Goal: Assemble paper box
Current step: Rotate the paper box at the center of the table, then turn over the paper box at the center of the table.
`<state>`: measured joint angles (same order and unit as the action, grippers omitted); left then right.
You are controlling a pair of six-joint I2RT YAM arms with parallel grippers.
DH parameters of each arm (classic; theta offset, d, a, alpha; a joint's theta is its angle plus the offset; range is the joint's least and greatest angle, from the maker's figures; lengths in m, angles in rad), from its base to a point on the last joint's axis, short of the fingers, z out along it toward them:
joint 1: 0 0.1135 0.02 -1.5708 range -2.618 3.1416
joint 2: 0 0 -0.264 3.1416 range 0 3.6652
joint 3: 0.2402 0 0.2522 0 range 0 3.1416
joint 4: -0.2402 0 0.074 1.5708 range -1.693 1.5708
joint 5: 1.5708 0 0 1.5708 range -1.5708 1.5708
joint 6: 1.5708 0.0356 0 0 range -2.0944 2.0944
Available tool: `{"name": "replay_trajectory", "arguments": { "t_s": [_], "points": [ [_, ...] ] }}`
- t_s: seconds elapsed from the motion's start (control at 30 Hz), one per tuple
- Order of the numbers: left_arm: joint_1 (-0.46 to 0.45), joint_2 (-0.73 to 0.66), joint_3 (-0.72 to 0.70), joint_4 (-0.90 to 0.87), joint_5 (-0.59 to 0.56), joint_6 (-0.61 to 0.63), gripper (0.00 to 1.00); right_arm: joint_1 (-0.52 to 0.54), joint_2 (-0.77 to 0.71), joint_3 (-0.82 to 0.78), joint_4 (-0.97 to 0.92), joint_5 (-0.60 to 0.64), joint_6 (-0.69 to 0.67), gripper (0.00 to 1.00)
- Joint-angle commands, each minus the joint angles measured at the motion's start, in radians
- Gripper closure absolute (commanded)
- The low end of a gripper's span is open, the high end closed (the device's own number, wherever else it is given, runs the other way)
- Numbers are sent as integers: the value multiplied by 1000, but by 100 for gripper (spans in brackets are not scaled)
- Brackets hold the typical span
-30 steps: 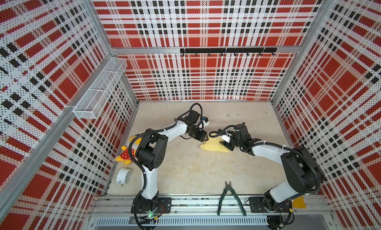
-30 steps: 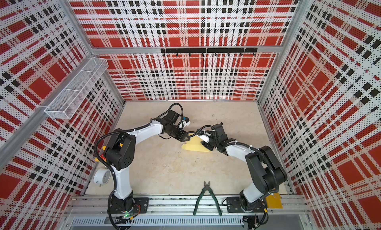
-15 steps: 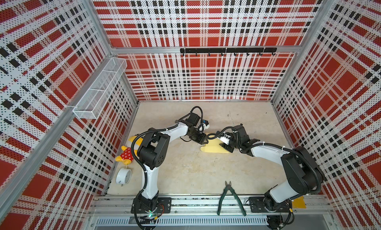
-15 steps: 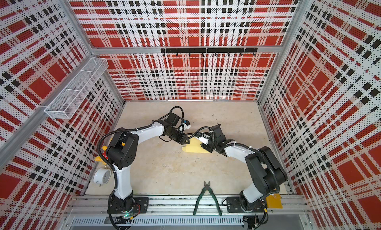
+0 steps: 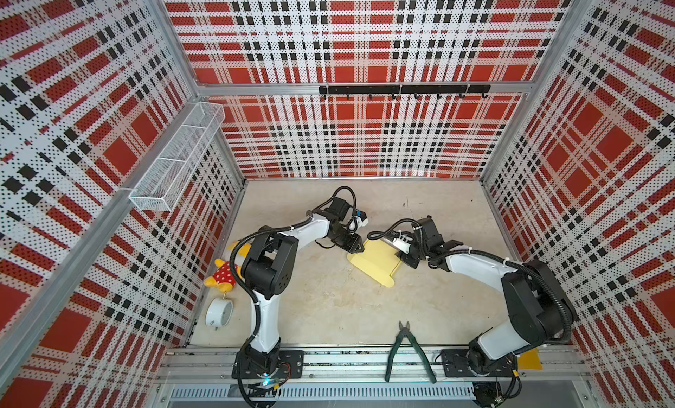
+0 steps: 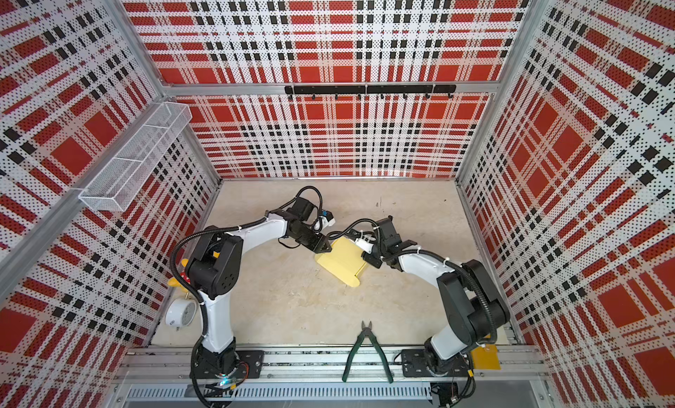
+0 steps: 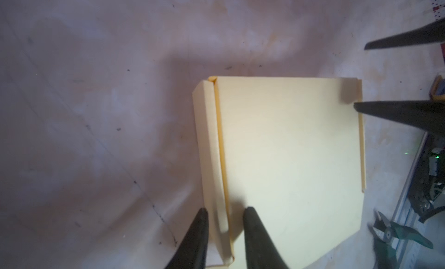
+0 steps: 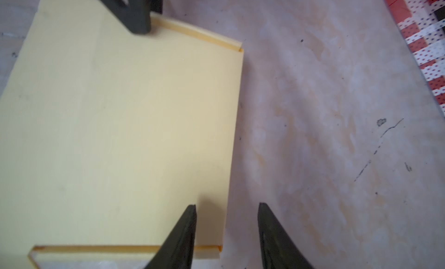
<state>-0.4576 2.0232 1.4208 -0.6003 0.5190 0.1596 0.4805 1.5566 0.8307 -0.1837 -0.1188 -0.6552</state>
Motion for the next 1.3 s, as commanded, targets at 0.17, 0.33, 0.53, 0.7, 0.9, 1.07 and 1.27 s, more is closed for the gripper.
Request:
{"name": "replay_trajectory", "arguments": {
  "t_s": [0.17, 0.33, 0.53, 0.7, 0.9, 1.07, 1.27],
  "points": [
    [8, 69, 55, -92, 21, 73, 75, 68, -214, -115, 60, 79, -76, 44],
    [14, 79, 69, -104, 38, 79, 76, 142, -276, -203, 139, 188, -214, 27],
    [28, 81, 72, -104, 46, 73, 81, 193, -287, -298, 257, 212, -333, 18],
    [42, 84, 76, -105, 56, 68, 84, 201, -253, -318, 305, 267, -397, 17],
    [49, 92, 84, -113, 75, 68, 84, 200, -239, -341, 370, 244, -424, 16],
    [52, 97, 86, -113, 79, 72, 85, 201, -208, -352, 404, 194, -441, 16],
    [54, 95, 94, -118, 89, 77, 88, 203, -157, -367, 446, 203, -459, 17]
  ]
}}
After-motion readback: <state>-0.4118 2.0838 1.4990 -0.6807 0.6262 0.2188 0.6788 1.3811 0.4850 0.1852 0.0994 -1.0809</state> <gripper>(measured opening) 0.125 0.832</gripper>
